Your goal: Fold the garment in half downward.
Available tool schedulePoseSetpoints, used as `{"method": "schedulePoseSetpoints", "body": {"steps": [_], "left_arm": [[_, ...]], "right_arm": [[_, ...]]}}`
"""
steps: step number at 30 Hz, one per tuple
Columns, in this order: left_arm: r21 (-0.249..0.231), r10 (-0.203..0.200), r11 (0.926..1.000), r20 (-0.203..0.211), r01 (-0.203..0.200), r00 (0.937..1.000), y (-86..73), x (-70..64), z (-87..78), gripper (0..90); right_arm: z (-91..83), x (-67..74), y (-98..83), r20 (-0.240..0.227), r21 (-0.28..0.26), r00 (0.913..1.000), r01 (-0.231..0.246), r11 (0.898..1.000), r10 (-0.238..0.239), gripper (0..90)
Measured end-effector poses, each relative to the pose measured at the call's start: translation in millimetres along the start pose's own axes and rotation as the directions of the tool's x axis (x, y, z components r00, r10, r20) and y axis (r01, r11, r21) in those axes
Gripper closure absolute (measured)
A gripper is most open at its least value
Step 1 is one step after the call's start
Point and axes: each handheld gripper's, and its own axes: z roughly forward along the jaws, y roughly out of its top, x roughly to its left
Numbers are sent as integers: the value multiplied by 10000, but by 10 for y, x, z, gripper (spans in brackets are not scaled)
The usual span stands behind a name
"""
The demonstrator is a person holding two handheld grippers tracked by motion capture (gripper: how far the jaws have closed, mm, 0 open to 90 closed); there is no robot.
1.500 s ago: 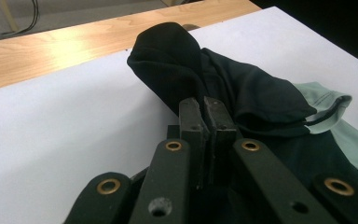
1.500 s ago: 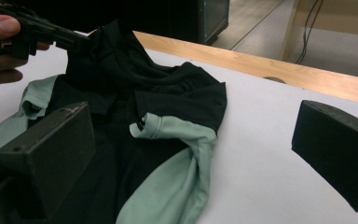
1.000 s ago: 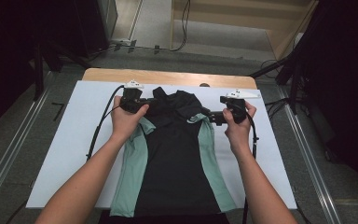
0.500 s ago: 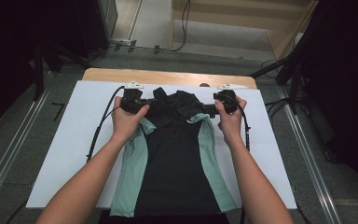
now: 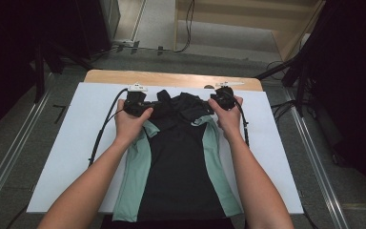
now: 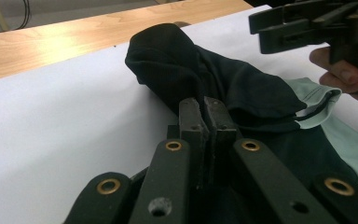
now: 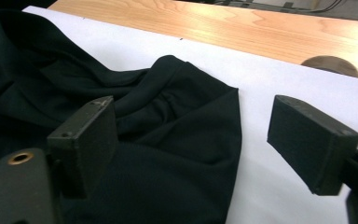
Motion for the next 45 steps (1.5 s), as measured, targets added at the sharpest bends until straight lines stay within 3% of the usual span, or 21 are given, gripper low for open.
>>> {"method": "schedulePoseSetpoints", "body": {"steps": [8, 16, 20, 28, 32, 35, 37, 39, 45], "left_arm": [[-23, -19, 10000, 48, 19, 10000, -17, -4, 26, 878], [21, 93, 10000, 17, -93, 10000, -36, 6, 18, 878], [26, 124, 9999, 68, -124, 9999, -37, -6, 20, 878], [39, 210, 9998, 59, -211, 9998, -52, -21, 30, 877], [40, 196, 9998, 60, -197, 9998, -55, -18, 30, 877], [22, 208, 9998, 41, -208, 9998, -54, -19, 30, 877], [-9, 203, 9998, 29, -203, 9998, -47, -11, 21, 877], [-69, 131, 9999, -6, -131, 9999, -40, 3, 7, 878], [-233, -113, 9997, -176, 109, 9998, 7, 96, -30, 878]], "right_arm": [[177, -55, 87, 288, 371, 9987, -431, 9984, 421, 253], [361, -84, 91, 529, 1052, 9979, -423, 9936, 369, 314], [407, -133, 79, 706, 1151, 9954, -720, 9907, 642, 341], [519, -164, 71, 836, 1655, 9957, -540, 9847, 405, 424], [532, -124, 57, 809, 1689, 9967, -242, 9853, 106, 585], [534, -85, 51, 756, 1894, 9968, 101, 9819, -249, 785], [524, -74, 46, 652, 1992, 9972, 228, 9797, -365, 847], [496, -63, 50, 602, 1873, 9976, 210, 9821, -328, 855], [281, -44, 147, 214, 842, 9995, 207, 9962, -226, 861]]}}
